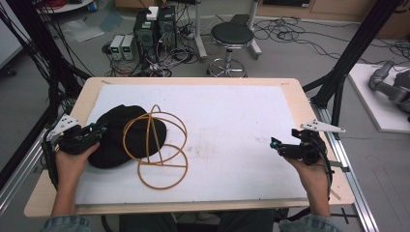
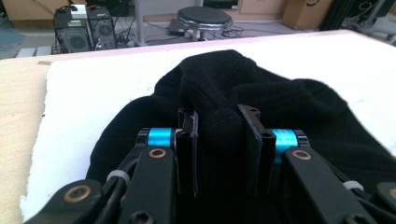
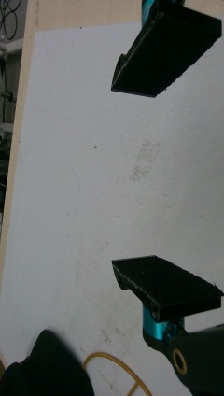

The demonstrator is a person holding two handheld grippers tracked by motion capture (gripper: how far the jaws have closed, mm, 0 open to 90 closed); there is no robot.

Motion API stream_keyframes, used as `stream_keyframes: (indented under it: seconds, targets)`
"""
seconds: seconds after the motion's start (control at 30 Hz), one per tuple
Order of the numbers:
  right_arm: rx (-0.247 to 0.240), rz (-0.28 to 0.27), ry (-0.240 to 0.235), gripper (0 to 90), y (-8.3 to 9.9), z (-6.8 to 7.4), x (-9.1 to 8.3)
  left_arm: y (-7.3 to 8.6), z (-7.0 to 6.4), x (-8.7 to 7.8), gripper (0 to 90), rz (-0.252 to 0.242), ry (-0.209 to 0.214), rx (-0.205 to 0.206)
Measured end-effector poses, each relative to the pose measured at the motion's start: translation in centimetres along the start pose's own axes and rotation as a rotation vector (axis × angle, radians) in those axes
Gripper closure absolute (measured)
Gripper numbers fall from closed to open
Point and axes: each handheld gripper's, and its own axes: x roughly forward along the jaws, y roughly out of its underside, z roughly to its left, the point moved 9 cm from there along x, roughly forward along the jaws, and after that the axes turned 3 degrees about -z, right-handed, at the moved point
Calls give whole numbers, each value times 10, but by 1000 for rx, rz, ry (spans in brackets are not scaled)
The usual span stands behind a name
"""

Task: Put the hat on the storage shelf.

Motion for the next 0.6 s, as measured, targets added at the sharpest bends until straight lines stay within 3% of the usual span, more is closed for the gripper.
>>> stream_keyframes:
  seconds: [0.13,0.37,0.6]
  targets:
    - [3,2,-2,125,0,0,1,-6,-1,-4,705,-29,15,-32]
    - [7,-1,-2,125,0,-1,-1,-15,-6,-6,706,-56,21,-35]
    - [9,-4,-2,125,-1,-1,-1,-27,-8,-14,708,-113,61,-85]
